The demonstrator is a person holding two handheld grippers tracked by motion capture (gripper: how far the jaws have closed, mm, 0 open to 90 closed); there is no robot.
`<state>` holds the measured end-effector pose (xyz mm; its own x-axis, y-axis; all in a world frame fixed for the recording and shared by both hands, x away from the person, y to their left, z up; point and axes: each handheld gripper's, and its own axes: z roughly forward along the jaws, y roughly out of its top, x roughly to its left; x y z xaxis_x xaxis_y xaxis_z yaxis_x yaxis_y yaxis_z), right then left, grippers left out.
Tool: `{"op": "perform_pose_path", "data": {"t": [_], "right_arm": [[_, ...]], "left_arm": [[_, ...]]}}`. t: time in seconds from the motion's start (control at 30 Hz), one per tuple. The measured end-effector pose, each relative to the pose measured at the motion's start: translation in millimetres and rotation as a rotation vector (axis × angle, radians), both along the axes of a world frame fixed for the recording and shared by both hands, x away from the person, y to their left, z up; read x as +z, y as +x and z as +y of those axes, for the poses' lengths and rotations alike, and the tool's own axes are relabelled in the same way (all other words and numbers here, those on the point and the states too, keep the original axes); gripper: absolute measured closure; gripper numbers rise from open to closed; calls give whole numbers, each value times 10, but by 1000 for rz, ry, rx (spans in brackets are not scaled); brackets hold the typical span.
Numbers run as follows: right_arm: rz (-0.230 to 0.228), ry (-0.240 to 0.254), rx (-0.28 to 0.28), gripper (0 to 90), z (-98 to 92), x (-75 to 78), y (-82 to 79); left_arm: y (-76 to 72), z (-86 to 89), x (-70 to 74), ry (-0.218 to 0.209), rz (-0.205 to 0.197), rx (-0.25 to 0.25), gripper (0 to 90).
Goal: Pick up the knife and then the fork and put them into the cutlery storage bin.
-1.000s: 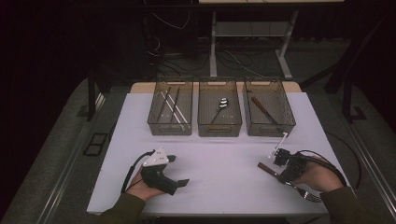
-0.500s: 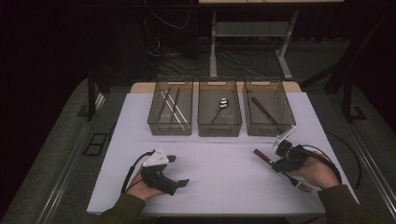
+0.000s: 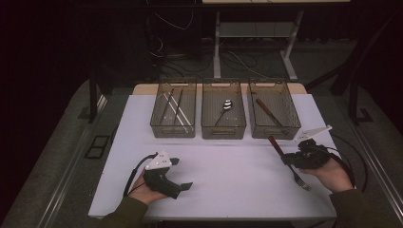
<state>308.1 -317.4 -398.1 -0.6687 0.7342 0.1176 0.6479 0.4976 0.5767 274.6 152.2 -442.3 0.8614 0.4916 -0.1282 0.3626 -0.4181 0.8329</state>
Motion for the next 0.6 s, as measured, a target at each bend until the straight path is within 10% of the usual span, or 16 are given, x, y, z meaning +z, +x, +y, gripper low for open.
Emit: {"op": "perform_pose_path", "data": {"t": [0.37,0.6], "right_arm": [[-109,188,-40,775,-138,35,-56],[-186,224,-75,775,-189,57,-67]], "left_arm": [[-5,-1,5,-7,-3,-7,0],[-1,4,3,-14,-1,-9,0]]}}
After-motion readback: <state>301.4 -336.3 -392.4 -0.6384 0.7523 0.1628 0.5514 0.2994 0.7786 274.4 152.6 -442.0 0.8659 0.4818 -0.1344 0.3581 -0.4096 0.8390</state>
